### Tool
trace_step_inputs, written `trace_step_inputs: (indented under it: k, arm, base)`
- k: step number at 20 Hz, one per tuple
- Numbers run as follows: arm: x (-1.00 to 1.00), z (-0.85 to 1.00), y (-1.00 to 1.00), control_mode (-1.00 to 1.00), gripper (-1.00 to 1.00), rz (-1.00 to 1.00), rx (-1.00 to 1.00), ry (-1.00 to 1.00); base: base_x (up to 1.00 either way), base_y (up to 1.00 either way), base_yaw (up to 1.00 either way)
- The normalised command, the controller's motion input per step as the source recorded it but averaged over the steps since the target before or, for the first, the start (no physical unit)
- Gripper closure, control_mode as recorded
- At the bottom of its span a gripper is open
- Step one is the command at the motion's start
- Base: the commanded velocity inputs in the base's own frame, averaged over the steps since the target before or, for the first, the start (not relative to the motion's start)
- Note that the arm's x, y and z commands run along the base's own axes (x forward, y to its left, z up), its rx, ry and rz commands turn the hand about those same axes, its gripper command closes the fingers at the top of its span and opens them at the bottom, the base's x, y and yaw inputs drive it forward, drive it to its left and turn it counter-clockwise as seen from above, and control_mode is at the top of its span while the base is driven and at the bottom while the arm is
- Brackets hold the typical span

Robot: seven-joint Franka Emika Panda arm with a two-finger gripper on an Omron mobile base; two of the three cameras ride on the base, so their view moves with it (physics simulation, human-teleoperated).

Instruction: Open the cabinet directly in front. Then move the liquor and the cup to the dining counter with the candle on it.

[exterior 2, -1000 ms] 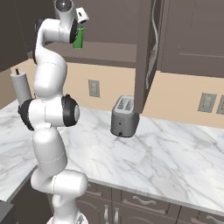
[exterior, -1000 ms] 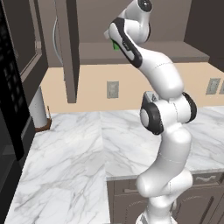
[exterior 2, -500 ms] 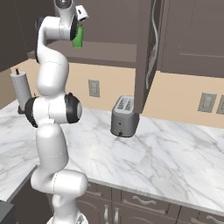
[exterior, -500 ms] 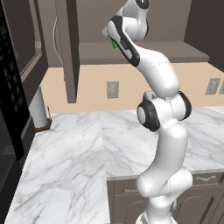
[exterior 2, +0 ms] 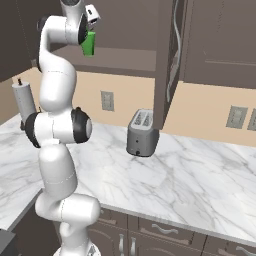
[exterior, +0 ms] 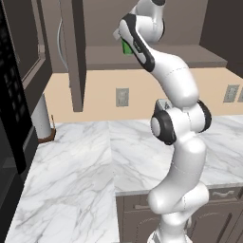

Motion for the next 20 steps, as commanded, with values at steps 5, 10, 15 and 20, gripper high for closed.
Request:
trace_step_inputs:
  k: [5,10,15,20]
  arm:
    - [-0.04,0.00,0.00,-1.00,-1.00,0.00,-0.01,0.00]
    - [0.00,-0.18,0.06,-1.00,-1.00,0.00,-0.03,0.01]
    - [0.05,-0.19,0.14,-1.00,-1.00,0.00,-0.02,0.01]
    - [0.08,-0.12,0.14,-1.00,-1.00,0.00,-0.02,0.05]
  base:
    - [0.00,0.00,0.00]
    - [0.00,0.00,0.00]
    - [0.00,0.00,0.00]
    - [0.00,0.00,0.00]
